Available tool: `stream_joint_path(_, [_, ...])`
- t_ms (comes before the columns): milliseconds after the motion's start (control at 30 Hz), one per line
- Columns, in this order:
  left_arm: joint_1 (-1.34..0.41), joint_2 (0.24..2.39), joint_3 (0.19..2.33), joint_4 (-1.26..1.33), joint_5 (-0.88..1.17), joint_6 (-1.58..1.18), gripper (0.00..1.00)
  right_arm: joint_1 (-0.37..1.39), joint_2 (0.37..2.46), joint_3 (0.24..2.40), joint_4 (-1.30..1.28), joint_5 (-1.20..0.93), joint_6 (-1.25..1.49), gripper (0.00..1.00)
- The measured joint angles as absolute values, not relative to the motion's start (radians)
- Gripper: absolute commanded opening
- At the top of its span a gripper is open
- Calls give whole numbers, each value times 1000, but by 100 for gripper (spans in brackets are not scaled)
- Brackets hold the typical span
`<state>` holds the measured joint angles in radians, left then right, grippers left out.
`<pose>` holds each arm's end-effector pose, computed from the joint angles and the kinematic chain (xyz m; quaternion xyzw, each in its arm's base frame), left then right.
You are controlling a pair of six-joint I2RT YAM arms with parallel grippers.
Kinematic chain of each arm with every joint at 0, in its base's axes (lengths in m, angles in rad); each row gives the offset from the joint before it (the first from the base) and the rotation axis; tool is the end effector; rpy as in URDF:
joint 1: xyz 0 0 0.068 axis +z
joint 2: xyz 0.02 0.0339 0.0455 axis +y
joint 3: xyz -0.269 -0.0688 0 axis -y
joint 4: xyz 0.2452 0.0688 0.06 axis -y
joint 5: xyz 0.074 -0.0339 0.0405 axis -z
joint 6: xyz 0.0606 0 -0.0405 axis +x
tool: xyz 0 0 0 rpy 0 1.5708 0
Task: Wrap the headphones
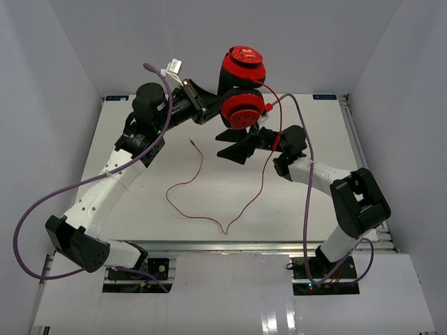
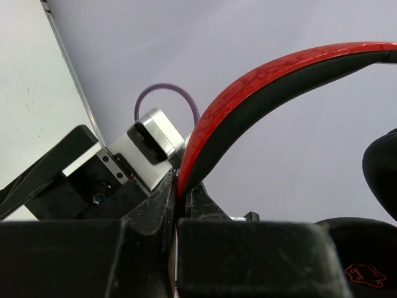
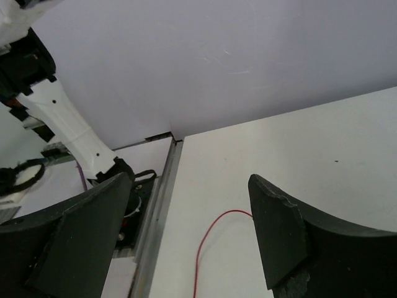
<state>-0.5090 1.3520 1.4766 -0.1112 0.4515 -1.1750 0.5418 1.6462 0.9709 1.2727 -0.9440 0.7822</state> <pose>0.2718 -0.1819 0.4678 -0.0732 0.6990 -0.6222 0.3448 0.2829 0.2276 0.3369 -0.3490 0.4618 0.6516 0.4902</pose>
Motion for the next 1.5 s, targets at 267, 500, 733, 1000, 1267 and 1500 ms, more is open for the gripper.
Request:
stream_joint_path(267, [-510,1364,1571,-168,377,-1120,0,512,1452,959,663,-520,271,92])
stream_joint_path(500, [-510,1357,1583,-245,308,-1037,0,381,1405,944,424,-215,62,90])
stream_joint_path(733, [-510,1348,1583,-301,259,-981,0,210,1429,936,306,-493,-15,93])
stream_joint_path(1000, [-510,1337,1586,-332,241,-950,0,193,1475,845,295,-954,-137,97])
stream_joint_path(1267, [-510,1329,1625,-384,193,-893,0,183,1393,780,90,-1101,-525,94])
stream_joint_path(1500, [-510,1324,1637,-398,171,-861,0,198,1448,971,-726,-1270,-1378,90])
